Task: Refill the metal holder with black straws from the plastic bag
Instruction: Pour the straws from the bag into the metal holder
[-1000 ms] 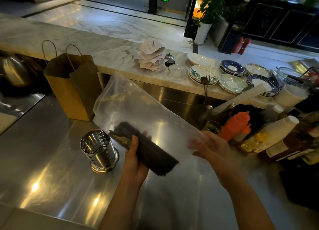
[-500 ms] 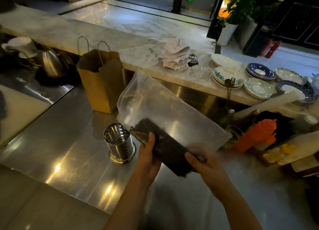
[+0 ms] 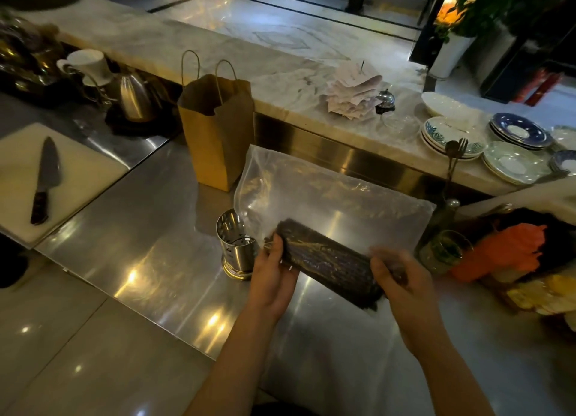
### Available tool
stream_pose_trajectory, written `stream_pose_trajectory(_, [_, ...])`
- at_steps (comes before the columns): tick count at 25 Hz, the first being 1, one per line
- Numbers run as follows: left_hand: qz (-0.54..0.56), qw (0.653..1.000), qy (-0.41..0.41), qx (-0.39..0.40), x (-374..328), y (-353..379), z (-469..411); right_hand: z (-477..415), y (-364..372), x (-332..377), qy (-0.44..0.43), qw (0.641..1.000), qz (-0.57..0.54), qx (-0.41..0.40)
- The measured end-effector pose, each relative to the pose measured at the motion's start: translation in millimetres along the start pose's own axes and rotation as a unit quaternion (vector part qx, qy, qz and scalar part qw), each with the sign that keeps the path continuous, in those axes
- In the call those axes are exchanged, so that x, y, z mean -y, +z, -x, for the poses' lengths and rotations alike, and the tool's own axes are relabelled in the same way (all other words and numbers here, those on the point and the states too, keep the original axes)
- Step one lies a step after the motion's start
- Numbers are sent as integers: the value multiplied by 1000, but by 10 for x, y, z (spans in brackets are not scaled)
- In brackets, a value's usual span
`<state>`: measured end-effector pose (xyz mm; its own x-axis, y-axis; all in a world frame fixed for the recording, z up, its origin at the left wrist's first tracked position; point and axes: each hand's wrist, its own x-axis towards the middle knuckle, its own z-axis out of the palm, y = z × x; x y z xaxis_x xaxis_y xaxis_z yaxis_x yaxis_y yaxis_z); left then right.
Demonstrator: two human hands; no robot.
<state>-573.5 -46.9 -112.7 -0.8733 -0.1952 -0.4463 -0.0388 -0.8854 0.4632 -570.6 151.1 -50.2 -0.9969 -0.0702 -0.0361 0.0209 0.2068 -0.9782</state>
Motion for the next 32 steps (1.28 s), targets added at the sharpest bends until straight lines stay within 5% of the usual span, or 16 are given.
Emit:
stream_pose_trajectory(11, [151,985,-52,63,219,-22,-44,55,28,230,29,997,46,54])
stream_pose_trajectory(32, [210,971,-85,73,140,-120,23,84,280,575,-78,973,197,86])
